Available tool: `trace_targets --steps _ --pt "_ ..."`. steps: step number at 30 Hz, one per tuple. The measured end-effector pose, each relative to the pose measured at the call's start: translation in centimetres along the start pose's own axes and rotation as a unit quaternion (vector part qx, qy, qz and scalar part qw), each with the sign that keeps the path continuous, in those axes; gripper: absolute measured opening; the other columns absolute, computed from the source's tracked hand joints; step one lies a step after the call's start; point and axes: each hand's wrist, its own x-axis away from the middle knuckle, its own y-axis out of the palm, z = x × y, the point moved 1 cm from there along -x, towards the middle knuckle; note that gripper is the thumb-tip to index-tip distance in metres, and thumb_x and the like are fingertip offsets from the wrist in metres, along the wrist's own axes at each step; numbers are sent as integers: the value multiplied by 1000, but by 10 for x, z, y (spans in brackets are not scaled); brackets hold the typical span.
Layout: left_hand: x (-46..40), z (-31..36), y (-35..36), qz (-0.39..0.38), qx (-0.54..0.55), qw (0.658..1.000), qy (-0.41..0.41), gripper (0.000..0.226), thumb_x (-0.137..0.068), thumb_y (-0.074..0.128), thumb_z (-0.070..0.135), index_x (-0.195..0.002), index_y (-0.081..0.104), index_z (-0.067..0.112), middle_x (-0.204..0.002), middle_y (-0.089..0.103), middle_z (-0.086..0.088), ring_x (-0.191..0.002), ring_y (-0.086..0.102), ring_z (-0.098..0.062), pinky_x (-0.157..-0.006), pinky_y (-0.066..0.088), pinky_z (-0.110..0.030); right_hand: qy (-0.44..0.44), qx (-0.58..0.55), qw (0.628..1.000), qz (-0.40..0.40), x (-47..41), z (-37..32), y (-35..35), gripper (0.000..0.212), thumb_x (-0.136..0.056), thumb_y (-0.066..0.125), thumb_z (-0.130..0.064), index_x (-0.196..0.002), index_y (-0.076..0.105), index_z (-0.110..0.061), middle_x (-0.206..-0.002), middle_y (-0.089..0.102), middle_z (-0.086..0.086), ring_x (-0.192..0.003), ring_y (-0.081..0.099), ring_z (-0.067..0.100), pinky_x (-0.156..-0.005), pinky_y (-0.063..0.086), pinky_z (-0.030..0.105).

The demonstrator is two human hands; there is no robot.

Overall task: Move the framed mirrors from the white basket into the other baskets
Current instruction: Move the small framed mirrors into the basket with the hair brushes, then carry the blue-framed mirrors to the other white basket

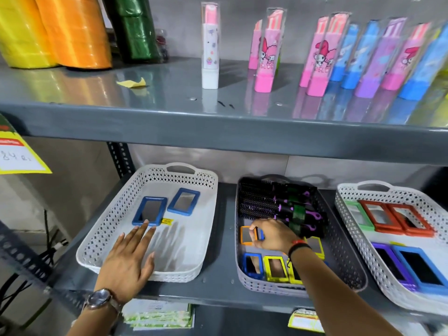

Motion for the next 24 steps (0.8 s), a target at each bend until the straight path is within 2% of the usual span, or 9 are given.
trace_targets --steps 5,8,10,13,15,18,21,24 --pt "0 1 -1 -4 2 1000 -1 59 -95 8 46 -127 40 8 -125 55 -20 -106 55 -33 -100 22 -38 20 -2 1000 -16 -2 0 3 17 -77 63 -17 -94 63 -21 -110 69 -3 -103 61 21 -90 48 33" --pt "1 0 -2 -9 0 1000 -2 60 -95 9 45 -127 41 7 -125 55 -20 -107 55 -32 -107 11 -28 20 -8 999 -25 -2 0 3 16 -75 65 -16 -88 61 -24 -108 69 -5 -103 61 20 -94 48 37" --pt "1 1 -3 -11 2 1000 -3 59 -95 8 46 -127 41 8 -125 55 -20 -106 56 -32 -108 9 -26 18 -13 1000 -19 -1 0 2 16 -74 66 -16 -85 62 -26 -109 67 -4 -103 60 19 -93 49 36" --pt "0 1 -4 -21 2 1000 -1 60 -95 8 45 -127 41 8 -125 54 -20 -107 56 -32 -106 14 -31 14 -11 1000 4 1 -1 -2 27 -78 67 -19 -104 65 -15 -118 62 2 -109 58 22 -94 47 33" --pt "0 1 -5 -26 4 1000 -2 60 -95 8 45 -127 42 8 -127 53 -18 -111 50 -28 -108 7 -25 20 -14 999 20 1 -4 -9 35 -81 66 -24 -114 61 -12 -121 61 6 -107 58 21 -91 46 31" --pt "0 1 -5 -35 7 999 -5 60 -94 8 45 -128 42 8 -127 53 -17 -112 46 -25 -109 3 -22 4 -27 997 67 -6 -24 -27 28 -86 62 -22 -113 62 -13 -116 65 7 -92 58 18 -79 46 28" --pt "0 2 -6 -41 16 999 -8 61 -94 8 45 -128 43 8 -128 53 -16 -113 47 -25 -109 3 -23 -33 -40 992 119 -23 -60 -40 22 -88 58 -20 -109 64 -13 -110 69 8 -96 64 24 -84 50 30" --pt "1 1 -6 -41 22 999 -11 57 -95 13 42 -128 44 7 -130 51 -15 -115 42 -23 -109 3 -23 -72 -44 991 105 -53 -98 -36 24 -87 58 -18 -110 63 -12 -114 69 10 -101 65 28 -90 52 33"
